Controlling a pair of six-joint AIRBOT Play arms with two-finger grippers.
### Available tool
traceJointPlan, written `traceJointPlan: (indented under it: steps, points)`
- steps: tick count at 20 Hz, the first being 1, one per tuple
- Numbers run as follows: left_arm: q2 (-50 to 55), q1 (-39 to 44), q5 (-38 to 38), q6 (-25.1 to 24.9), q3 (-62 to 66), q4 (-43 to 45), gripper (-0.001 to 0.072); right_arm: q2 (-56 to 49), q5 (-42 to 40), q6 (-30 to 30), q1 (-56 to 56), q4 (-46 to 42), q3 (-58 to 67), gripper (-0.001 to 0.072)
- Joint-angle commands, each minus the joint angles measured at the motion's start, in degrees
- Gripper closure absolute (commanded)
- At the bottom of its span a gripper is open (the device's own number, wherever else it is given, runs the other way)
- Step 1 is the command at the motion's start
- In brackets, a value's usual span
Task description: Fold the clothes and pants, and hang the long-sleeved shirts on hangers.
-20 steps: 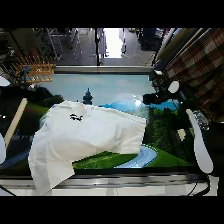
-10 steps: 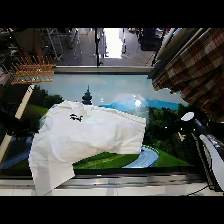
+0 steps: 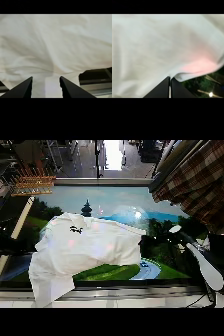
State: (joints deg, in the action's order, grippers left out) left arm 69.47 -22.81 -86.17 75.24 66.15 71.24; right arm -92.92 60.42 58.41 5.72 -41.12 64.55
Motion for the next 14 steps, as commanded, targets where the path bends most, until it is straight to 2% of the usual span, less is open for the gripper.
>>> traceJointPlan:
  steps: [1,3,5,6,7,8,9,10,11,14]
  points:
    - [-1.03,-0.07,0.07,-1.16,-0.33,0.04,0.034,-1.01,-1.92,-1.66,-1.6,0.79,13.88,0.0699]
    - [-1.05,-0.04,0.11,-1.14,-0.33,-0.2,0.034,-1.03,-7.8,1.79,-1.88,-6.08,24.3,0.07]
    - [-1.05,-0.04,1.22,-1.11,-0.42,-0.24,0.034,-1.18,-19.87,4.13,-2.45,-13.84,30.16,0.0695]
    - [-1.05,-0.04,2.6,-1.11,-0.87,-0.28,0.034,-1.66,-25.05,3.98,-2.64,-14.64,31.12,0.0646]
    - [-1.05,-0.04,4.63,-1.11,-1.95,-0.17,0.034,-2.32,-27.71,3.98,-2.51,-14.67,31.41,0.0317]
    - [-1.05,-0.04,6.19,-0.96,-3.45,-0.24,0.0339,-2.84,-26.51,4.0,-2.05,-14.67,31.39,0.0069]
    - [-1.05,-0.04,7.04,0.13,-5.55,-0.24,0.0324,-3.23,-21.4,4.79,-1.14,-14.86,31.36,0.008]
    - [-1.05,-0.04,7.17,0.48,-7.91,-1.2,0.0215,-3.48,-14.6,7.08,0.15,-15.06,31.28,0.0082]
    - [-1.05,-0.04,7.21,0.37,-10.95,-3.02,0.0152,-3.5,-8.46,7.72,1.49,-15.04,30.69,0.0114]
    - [-1.07,0.11,7.34,-3.21,-21.0,-12.9,0.0152,-3.43,7.13,9.09,5.33,-12.9,26.82,0.0136]
